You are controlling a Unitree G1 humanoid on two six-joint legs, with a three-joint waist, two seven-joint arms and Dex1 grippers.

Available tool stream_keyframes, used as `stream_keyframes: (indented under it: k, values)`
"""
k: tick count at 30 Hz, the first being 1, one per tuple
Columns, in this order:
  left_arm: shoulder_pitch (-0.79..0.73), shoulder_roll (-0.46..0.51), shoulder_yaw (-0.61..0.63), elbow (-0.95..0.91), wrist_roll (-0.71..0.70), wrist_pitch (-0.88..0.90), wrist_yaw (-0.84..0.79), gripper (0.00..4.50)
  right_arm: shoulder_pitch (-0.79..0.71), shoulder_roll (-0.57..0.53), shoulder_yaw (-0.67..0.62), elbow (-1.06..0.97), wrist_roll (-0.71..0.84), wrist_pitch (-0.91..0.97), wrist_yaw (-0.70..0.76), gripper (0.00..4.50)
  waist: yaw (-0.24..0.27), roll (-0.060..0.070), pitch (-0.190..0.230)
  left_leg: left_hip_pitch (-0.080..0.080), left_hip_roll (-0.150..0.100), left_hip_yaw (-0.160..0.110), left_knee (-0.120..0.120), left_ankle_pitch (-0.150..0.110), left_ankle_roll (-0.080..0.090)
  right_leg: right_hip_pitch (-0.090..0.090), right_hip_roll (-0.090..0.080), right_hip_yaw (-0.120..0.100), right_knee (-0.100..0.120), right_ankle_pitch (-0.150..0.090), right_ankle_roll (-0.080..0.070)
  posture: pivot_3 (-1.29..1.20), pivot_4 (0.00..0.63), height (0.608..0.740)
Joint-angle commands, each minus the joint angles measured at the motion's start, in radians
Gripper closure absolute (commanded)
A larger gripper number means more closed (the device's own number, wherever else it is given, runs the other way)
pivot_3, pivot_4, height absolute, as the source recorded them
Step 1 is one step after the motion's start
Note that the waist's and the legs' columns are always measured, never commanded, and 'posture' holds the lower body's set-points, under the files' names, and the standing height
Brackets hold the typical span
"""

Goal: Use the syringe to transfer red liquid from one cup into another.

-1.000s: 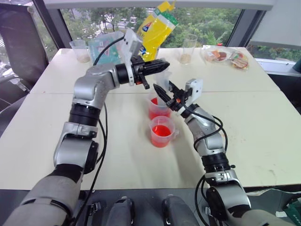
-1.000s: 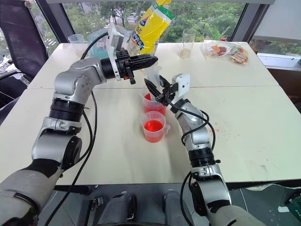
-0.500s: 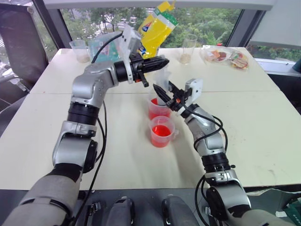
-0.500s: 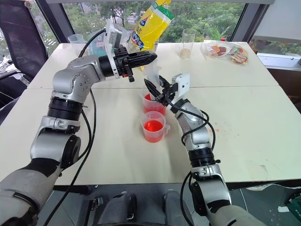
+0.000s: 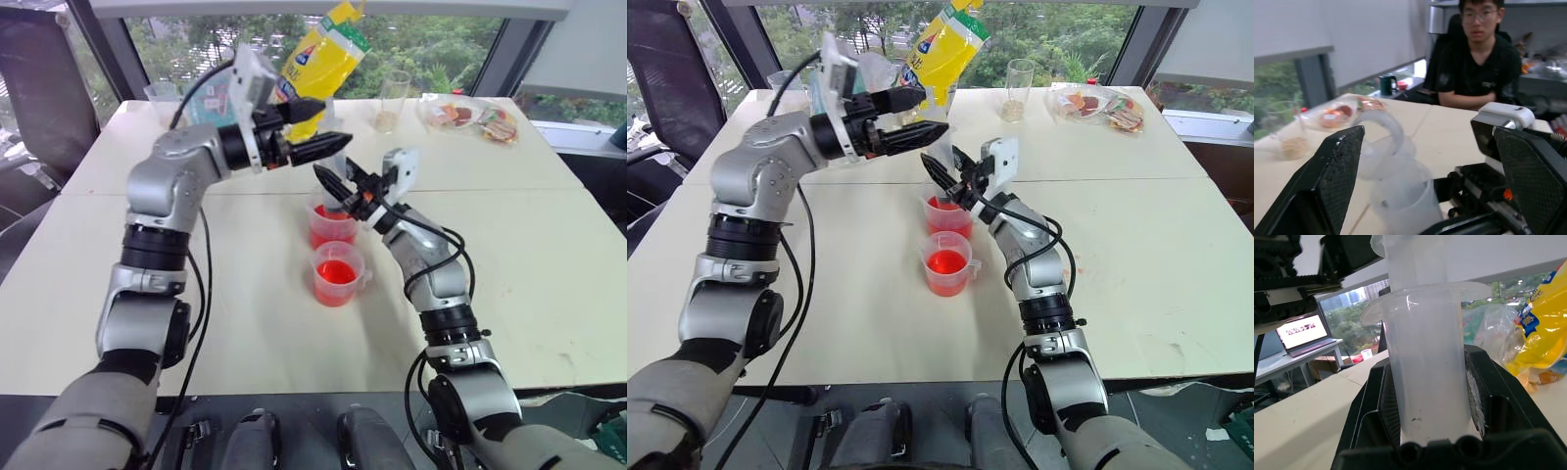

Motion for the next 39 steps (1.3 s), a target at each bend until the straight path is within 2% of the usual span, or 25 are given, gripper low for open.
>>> stream_keyframes:
  k: [1,5,7,13,15,18,24,30,39]
  values:
    - [0.012,0.045,0.056,-0.058,-0.027,0.02,0.01,0.06,-0.038,-0.007,-0.018,-0.042,0.029,-0.003,0.01,3.06,0.001,0.0,0.0,0.0,0.0,0.0,0.0,0.0,0.0,0.0,0.0,0.0,0.0,0.0,0.0,0.0,0.15,0.74]
    - [0.03,0.085,0.089,-0.077,-0.036,0.033,0.027,0.06,-0.067,-0.013,-0.061,-0.081,0.1,0.061,-0.006,3.06,0.003,0.0,0.0,0.0,0.0,0.0,0.0,0.0,0.0,0.0,-0.001,0.0,0.0,0.0,0.0,0.0,0.15,0.74]
    - [0.043,0.106,0.107,-0.089,-0.04,0.049,0.036,0.06,-0.079,-0.04,-0.086,-0.184,0.167,0.142,-0.009,3.06,0.003,0.0,0.0,-0.001,0.0,0.0,0.0,0.0,0.0,0.0,-0.001,0.0,0.0,0.0,0.0,0.0,0.15,0.74]
    - [0.082,0.133,0.114,-0.136,-0.056,0.084,0.049,0.06,-0.05,-0.124,-0.175,-0.488,0.513,0.479,-0.061,3.06,0.004,0.0,0.0,-0.002,0.0,-0.001,-0.001,-0.001,0.001,0.0,-0.002,-0.001,-0.003,0.0,0.0,0.0,0.15,0.74]
    - [0.087,0.136,0.111,-0.146,-0.057,0.091,0.046,0.06,-0.005,-0.144,-0.187,-0.56,0.583,0.54,-0.085,3.06,0.004,0.0,0.0,-0.002,0.0,-0.001,-0.001,-0.001,0.001,0.0,-0.002,-0.001,-0.003,0.0,0.0,0.0,0.15,0.74]
    - [0.084,0.135,0.107,-0.158,-0.067,0.105,0.045,0.06,0.102,-0.161,-0.159,-0.639,0.582,0.547,-0.08,3.06,0.004,0.0,0.0,-0.002,0.0,-0.001,-0.001,-0.001,0.001,0.001,-0.002,-0.001,-0.003,0.0,0.0,0.0,0.15,0.74]
    - [0.076,0.126,0.093,-0.195,-0.109,0.15,0.02,0.06,0.29,-0.147,-0.067,-0.654,0.453,0.424,-0.035,3.06,0.002,0.0,0.0,-0.002,0.0,-0.001,-0.001,-0.001,0.002,0.0,-0.001,-0.001,-0.003,0.0,0.0,0.0,0.15,0.74]
    - [0.05,0.096,0.082,-0.198,-0.143,0.179,0.01,0.06,0.347,-0.147,-0.013,-0.638,0.368,0.342,-0.004,3.06,0.003,0.0,0.0,-0.002,0.0,-0.001,0.0,-0.001,0.002,0.0,0.0,0.0,-0.003,0.0,0.0,0.0,0.15,0.74]
    - [0.001,0.024,0.054,-0.136,-0.13,0.139,0.009,0.06,0.379,-0.149,0.023,-0.663,0.343,0.321,0.002,3.06,0.005,0.0,0.0,-0.002,0.0,-0.001,0.0,-0.001,0.002,0.001,0.0,-0.001,-0.003,0.0,0.0,0.0,0.15,0.74]
